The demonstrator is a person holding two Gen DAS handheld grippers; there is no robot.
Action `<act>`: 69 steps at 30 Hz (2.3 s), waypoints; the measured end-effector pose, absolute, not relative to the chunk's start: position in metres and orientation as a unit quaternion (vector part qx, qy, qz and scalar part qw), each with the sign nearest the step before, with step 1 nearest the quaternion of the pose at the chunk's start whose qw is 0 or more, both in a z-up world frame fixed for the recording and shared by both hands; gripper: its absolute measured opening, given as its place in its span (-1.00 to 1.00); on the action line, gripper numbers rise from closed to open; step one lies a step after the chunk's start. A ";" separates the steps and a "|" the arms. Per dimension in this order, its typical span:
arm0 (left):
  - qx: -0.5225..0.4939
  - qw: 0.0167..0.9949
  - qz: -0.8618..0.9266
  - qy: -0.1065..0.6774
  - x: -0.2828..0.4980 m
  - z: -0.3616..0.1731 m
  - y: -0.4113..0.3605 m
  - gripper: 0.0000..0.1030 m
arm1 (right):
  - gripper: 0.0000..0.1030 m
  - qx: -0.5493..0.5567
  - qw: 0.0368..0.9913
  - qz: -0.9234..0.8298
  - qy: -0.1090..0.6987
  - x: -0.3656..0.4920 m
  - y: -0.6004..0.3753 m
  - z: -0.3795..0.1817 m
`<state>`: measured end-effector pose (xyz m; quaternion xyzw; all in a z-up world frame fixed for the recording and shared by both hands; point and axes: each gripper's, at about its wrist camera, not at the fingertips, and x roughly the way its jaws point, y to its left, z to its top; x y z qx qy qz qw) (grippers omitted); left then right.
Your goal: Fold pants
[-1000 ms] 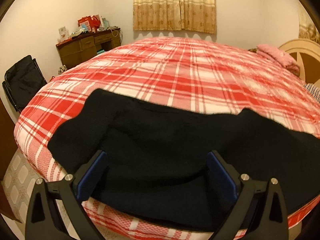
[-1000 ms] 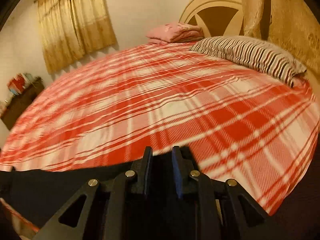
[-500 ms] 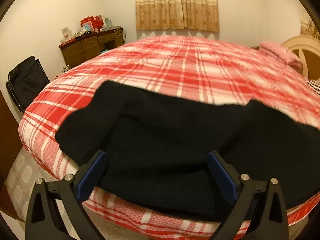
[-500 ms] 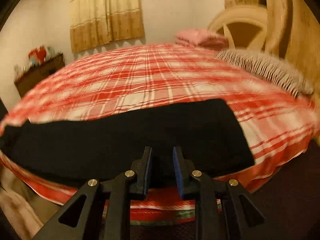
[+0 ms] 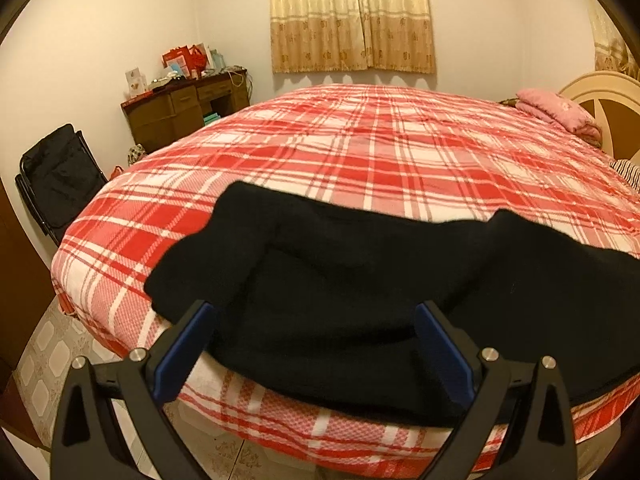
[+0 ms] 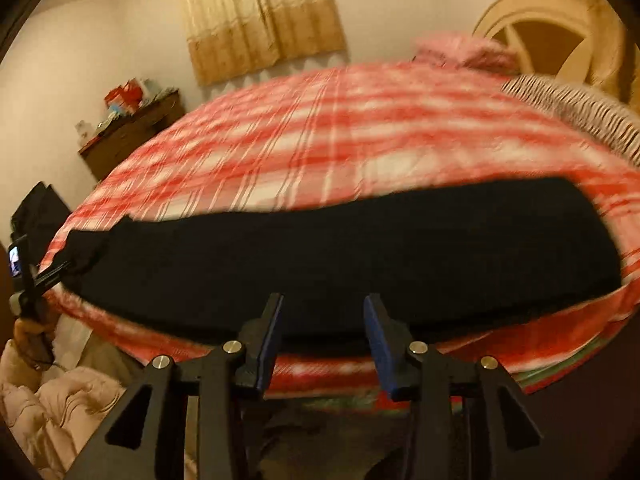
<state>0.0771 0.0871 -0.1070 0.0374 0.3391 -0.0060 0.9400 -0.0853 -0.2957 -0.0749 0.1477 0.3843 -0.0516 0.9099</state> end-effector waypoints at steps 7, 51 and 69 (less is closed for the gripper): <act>0.018 0.938 -0.011 0.347 0.078 -0.113 0.091 0.98 | -0.17 0.232 0.897 -0.046 0.374 -0.110 -0.297 -0.103; 0.013 0.939 -0.015 0.342 0.075 -0.103 0.084 0.98 | -0.91 0.301 0.888 -0.042 0.345 -0.093 -0.305 -0.126; 0.052 0.941 -0.072 0.327 0.064 -0.095 0.028 0.98 | -0.90 0.132 0.923 -0.186 0.308 -0.058 -0.348 -0.058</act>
